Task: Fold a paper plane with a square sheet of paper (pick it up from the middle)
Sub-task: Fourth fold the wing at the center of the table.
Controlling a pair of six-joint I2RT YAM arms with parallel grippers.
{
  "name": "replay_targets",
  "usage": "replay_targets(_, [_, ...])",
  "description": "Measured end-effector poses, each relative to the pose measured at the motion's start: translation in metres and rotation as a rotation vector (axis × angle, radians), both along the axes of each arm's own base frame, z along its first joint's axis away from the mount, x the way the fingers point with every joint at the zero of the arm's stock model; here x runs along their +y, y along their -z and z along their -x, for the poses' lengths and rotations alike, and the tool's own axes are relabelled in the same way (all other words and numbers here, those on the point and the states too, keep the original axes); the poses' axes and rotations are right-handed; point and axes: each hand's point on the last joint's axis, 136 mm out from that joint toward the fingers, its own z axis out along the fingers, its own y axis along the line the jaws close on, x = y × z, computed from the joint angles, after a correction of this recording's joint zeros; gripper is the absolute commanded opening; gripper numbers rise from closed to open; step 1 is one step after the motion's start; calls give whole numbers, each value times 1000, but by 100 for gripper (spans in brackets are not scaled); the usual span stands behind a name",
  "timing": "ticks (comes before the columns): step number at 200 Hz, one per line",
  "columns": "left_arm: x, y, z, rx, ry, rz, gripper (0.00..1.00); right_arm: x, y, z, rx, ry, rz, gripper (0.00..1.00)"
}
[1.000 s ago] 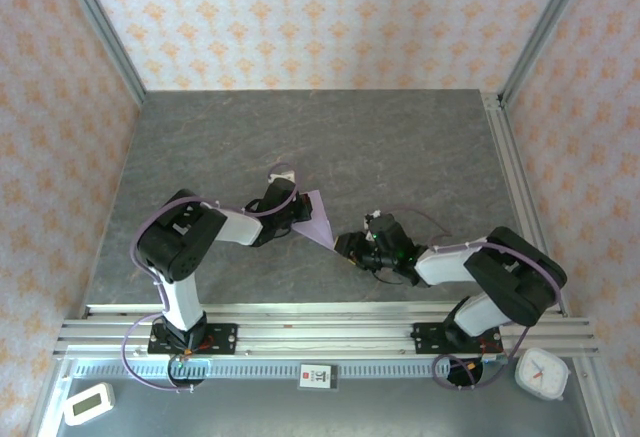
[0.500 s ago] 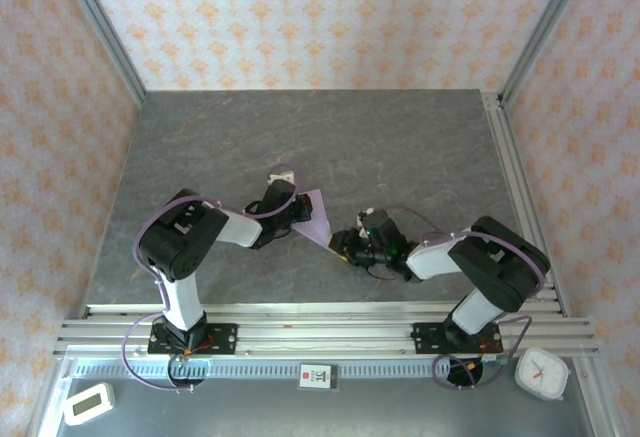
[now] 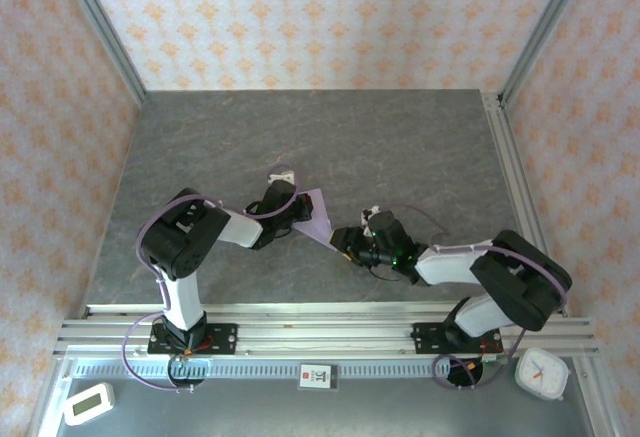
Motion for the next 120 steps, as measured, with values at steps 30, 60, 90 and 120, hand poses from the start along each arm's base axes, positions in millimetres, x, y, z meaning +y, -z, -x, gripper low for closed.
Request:
replay_targets(30, [0, 0, 0, -1, -1, 1, 0, -5, 11, 6, 29, 0, 27, 43])
replay_targets(60, [0, 0, 0, 1, 1, 2, 0, -6, 21, 8, 53, -3, 50, 43])
replay_targets(90, [0, 0, 0, 1, 1, 2, 0, -2, 21, 7, 63, -14, 49, 43])
replay_targets(120, [0, 0, 0, 2, 2, 4, 0, 0, 23, 6, 91, -21, 67, 42])
